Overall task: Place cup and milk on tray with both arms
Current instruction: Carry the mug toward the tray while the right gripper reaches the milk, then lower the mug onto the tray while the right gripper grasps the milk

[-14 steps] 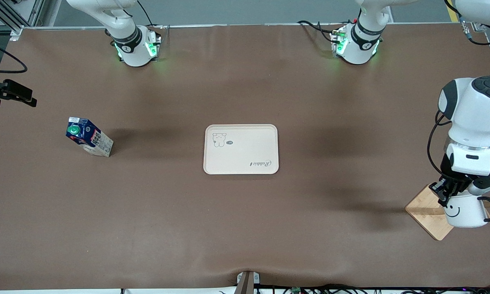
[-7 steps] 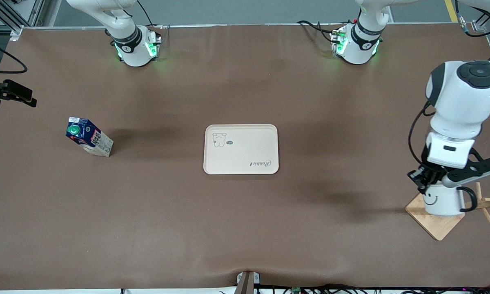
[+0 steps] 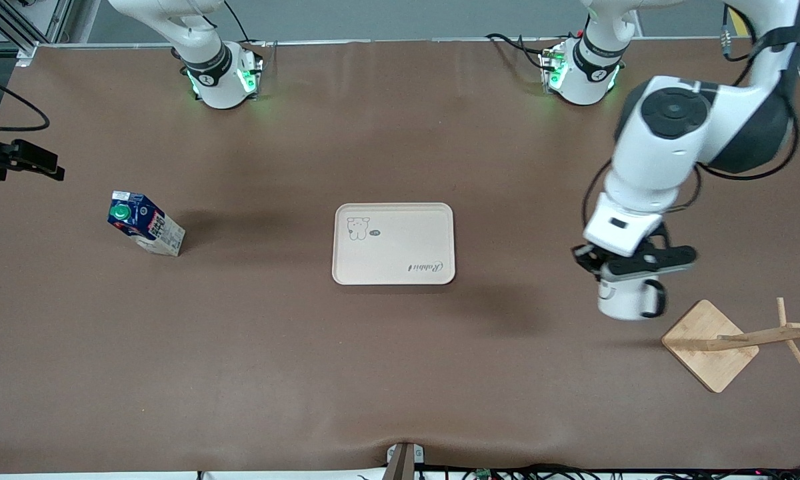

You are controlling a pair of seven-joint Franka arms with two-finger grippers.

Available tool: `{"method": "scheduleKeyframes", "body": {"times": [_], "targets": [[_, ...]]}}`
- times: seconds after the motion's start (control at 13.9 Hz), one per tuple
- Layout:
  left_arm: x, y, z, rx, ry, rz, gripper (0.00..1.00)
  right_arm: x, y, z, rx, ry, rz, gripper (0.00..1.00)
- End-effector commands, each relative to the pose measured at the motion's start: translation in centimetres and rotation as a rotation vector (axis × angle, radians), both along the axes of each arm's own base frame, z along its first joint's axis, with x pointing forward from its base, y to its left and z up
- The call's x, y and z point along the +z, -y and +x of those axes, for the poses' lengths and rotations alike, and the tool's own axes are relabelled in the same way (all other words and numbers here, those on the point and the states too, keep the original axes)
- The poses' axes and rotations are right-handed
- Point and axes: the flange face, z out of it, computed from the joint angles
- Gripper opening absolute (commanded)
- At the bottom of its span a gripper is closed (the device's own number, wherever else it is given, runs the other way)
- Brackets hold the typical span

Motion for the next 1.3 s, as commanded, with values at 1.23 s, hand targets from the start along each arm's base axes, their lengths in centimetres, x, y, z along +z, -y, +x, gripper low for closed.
{"method": "scheduleKeyframes", "body": {"times": [1.23], "targets": [[-16.3,26.8,-8.9,0.164,-0.526,-0.209,0.00,-22.8,4.3,-0.8,-0.177,-0.206,0.068,1.00]]}}
